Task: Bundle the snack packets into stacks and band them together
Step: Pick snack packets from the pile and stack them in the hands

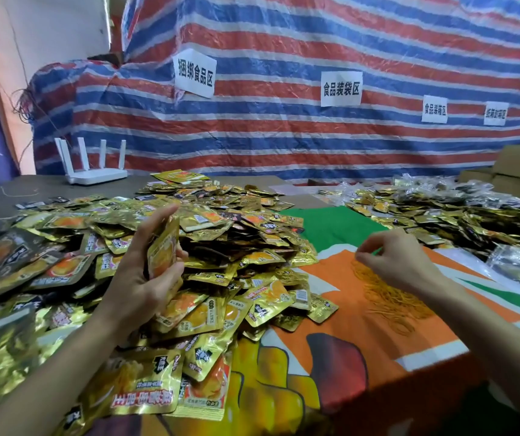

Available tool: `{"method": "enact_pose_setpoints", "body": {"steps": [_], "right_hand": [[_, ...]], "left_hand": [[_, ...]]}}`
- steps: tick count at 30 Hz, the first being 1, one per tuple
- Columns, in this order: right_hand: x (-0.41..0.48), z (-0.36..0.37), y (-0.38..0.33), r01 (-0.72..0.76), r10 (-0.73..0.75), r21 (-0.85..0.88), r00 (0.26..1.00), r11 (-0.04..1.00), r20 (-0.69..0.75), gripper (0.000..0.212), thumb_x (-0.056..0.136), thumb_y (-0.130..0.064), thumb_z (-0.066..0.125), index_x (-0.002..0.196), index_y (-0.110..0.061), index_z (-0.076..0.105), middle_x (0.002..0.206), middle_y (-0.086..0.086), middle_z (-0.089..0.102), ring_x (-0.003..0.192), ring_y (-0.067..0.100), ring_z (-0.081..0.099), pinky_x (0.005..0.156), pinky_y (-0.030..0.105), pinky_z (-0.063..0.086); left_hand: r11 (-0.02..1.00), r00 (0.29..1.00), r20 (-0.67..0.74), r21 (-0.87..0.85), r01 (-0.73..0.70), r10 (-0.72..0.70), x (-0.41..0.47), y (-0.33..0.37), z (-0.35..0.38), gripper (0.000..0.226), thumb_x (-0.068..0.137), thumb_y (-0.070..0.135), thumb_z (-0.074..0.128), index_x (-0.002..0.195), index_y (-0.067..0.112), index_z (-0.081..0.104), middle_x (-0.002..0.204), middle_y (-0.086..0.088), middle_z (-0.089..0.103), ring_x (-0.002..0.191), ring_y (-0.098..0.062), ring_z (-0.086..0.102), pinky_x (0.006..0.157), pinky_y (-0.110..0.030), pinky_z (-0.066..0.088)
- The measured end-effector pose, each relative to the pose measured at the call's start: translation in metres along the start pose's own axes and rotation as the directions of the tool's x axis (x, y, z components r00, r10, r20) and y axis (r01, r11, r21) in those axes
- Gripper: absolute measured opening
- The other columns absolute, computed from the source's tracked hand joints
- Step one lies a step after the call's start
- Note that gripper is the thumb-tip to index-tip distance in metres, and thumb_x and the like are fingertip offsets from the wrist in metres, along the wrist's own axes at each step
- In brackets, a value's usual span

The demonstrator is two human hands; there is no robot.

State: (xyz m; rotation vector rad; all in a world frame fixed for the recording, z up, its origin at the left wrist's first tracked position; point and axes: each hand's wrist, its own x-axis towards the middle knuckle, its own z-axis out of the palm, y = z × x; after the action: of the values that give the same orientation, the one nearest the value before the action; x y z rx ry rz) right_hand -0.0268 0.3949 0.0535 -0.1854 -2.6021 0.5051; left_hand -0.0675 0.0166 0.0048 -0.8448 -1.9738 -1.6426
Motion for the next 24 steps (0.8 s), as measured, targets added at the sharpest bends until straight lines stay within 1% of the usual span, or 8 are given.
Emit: {"method": "enact_pose_setpoints", "body": {"steps": [3,5,7,9,14,18,21,24], "right_hand": [[0.007,0.015,-0.048,0.065,-0.081,0.346,0.996,0.936,0.033,0.007,0.092,-0.017,0.073,0.085,-0.017,0.075,0.078,-0.006,0.07,0.068,0.004,0.061,0.058,0.016,0.042],[0.01,0.03,-0.084,0.055,-0.144,0.568,0.983,0.821,0.114,0.009,0.092,-0.017,0.073,0.083,-0.02,0.073,0.073,-0.006,0.071,0.064,0.003,0.062,0.058,0.015,0.045],[0.011,0.048,-0.118,0.028,-0.233,0.711,0.953,0.703,0.194,0.008,0.092,-0.016,0.073,0.085,-0.019,0.073,0.073,-0.006,0.072,0.065,0.004,0.062,0.06,0.019,0.047],[0.012,0.067,-0.149,0.011,-0.312,0.801,0.924,0.598,0.22,0.006,0.092,-0.014,0.073,0.087,-0.018,0.073,0.075,-0.005,0.073,0.067,0.006,0.062,0.06,0.022,0.048],[0.009,0.107,-0.194,0.066,-0.371,0.877,0.919,0.476,0.132,0.006,0.089,-0.014,0.076,0.085,-0.017,0.076,0.075,0.002,0.072,0.062,0.002,0.059,0.056,0.019,0.046],[0.007,0.125,-0.193,0.075,-0.38,0.916,0.921,0.395,0.089,0.011,0.089,-0.007,0.075,0.081,-0.016,0.075,0.072,-0.006,0.073,0.059,-0.001,0.061,0.057,0.014,0.044],[0.011,0.126,-0.183,-0.045,-0.409,0.913,0.884,0.406,0.226,0.015,0.093,-0.007,0.069,0.08,-0.014,0.071,0.072,-0.003,0.062,0.063,0.009,0.054,0.062,0.021,0.042],[0.016,0.112,-0.171,-0.343,-0.573,0.927,0.733,0.154,0.367,0.006,0.086,-0.007,0.061,0.081,-0.003,0.061,0.083,0.008,0.064,0.078,0.021,0.061,0.071,0.026,0.05]], "left_hand": [[0.981,0.998,-0.044,-0.188,0.04,-0.049,0.004,0.004,-0.001,0.08,0.071,-0.003,0.067,0.132,0.046,0.053,0.104,-0.017,0.062,0.092,-0.024,0.07,0.076,-0.031,0.06],[0.926,0.982,-0.027,-0.338,0.167,-0.187,0.007,0.002,-0.006,0.075,0.066,-0.003,0.073,0.136,0.02,0.056,0.099,-0.015,0.069,0.087,-0.026,0.072,0.072,-0.03,0.06],[0.854,0.939,0.003,-0.415,0.314,-0.344,0.008,0.005,-0.01,0.059,0.067,0.005,0.068,0.125,-0.002,0.06,0.102,-0.016,0.075,0.088,-0.027,0.074,0.067,-0.027,0.059],[0.812,0.904,0.059,-0.419,0.407,-0.423,0.007,0.005,-0.015,0.048,0.063,0.009,0.074,0.109,-0.003,0.069,0.102,-0.021,0.075,0.093,-0.032,0.074,0.068,-0.028,0.059],[0.762,0.862,0.098,-0.426,0.488,-0.498,0.011,0.008,-0.018,0.029,0.061,0.008,0.074,0.089,0.012,0.08,0.096,-0.018,0.076,0.086,-0.032,0.074,0.075,-0.04,0.06],[0.763,0.844,0.053,-0.4,0.508,-0.534,0.015,0.008,-0.022,0.063,0.059,0.002,0.076,0.12,0.015,0.069,0.108,-0.023,0.073,0.099,-0.043,0.07,0.098,-0.056,0.052],[0.659,0.798,0.16,-0.483,0.576,-0.58,0.015,0.006,-0.027,0.041,0.062,0.005,0.072,0.103,0.009,0.077,0.098,-0.023,0.073,0.083,-0.037,0.073,0.081,-0.046,0.059],[0.545,0.774,0.305,-0.569,0.616,-0.555,0.013,0.001,-0.031,0.034,0.064,0.002,0.067,0.096,0.005,0.079,0.088,-0.019,0.072,0.071,-0.03,0.071,0.067,-0.037,0.06]]}}
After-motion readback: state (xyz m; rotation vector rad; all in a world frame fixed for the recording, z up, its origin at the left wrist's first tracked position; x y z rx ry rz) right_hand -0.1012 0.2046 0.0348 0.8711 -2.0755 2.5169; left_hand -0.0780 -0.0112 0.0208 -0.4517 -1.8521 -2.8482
